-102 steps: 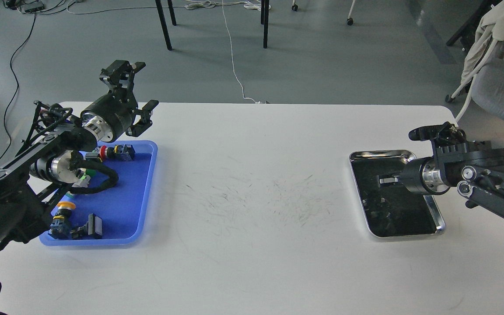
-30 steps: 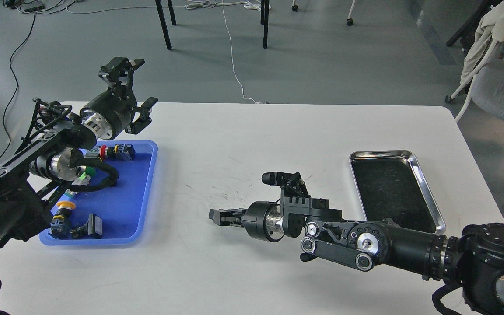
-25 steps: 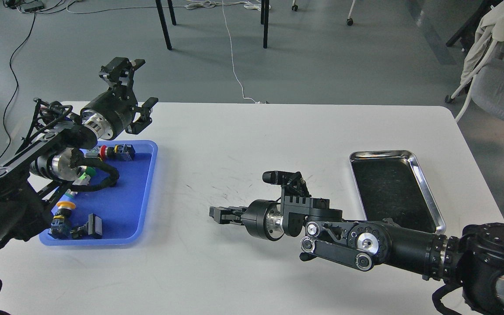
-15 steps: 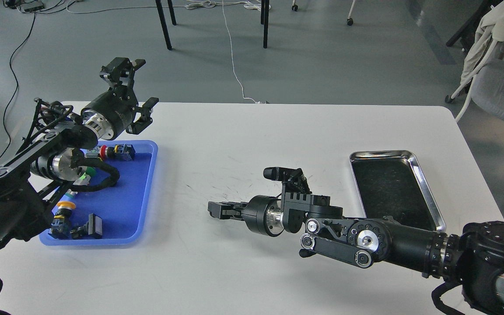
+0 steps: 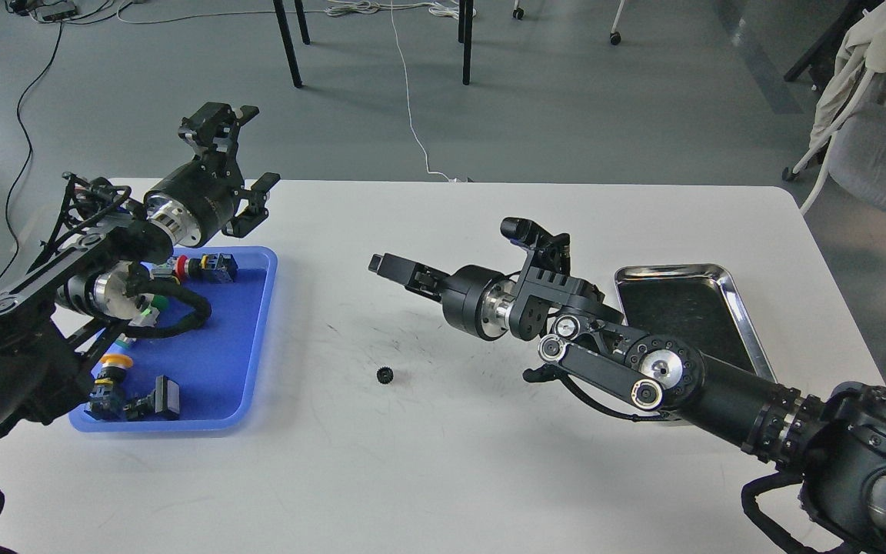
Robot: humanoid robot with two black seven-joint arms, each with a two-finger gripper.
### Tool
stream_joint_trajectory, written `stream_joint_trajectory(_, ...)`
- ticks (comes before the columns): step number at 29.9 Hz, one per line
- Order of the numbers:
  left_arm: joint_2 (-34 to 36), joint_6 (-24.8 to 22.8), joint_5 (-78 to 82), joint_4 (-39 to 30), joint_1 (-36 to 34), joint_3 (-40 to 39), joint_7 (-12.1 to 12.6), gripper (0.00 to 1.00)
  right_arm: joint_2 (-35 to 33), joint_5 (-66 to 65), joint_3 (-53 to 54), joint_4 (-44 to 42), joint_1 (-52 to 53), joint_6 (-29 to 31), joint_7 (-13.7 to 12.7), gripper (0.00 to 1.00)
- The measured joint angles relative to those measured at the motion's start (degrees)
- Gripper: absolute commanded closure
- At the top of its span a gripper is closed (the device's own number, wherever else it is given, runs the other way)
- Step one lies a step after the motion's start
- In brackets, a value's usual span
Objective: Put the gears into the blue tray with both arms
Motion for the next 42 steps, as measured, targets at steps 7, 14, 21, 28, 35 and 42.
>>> stream_joint_trajectory(7, 3.93, -0.11, 4.84, -0.97, 0.00, -0.08, 0.48, 0.02, -0.29, 18.77, 13.91, 0.43, -0.39, 0.35, -0.18, 0.06)
stream_joint_trajectory(14, 10.04, -0.69, 15.31, -11.03, 0.68, 0.06, 1.09, 0.02, -12.83, 48.64, 24.91, -0.10, -1.15, 3.92, -0.49, 0.06)
stream_joint_trajectory(21, 19.21, -1.28, 26.14, -27.75, 1.91, 7.08, 1.47, 0.02, -24.93, 67.56, 30.64, -3.53, -9.03, 12.92, -0.25, 0.06)
stream_joint_trajectory(28, 20.63, -0.93, 48.69, -36.66, 2.34, 15.34, 1.56, 0.02, -27.80, 73.01, 39.24, -4.36, -20.66, 19.80, -0.23, 0.05)
stream_joint_trajectory(35, 13.33, -0.81, 77.72, -35.51, 2.55, 24.44, 1.86, 0.02, -26.07, 73.26, 40.98, -4.57, -25.27, 23.04, 0.26, 0.04)
stream_joint_trajectory(42, 5.71, 1.20, 95.36, -28.23, 4.83, 26.45, 2.94, 0.04, -24.55, 73.21, 41.00, -4.64, -25.62, 23.12, 0.49, 0.04)
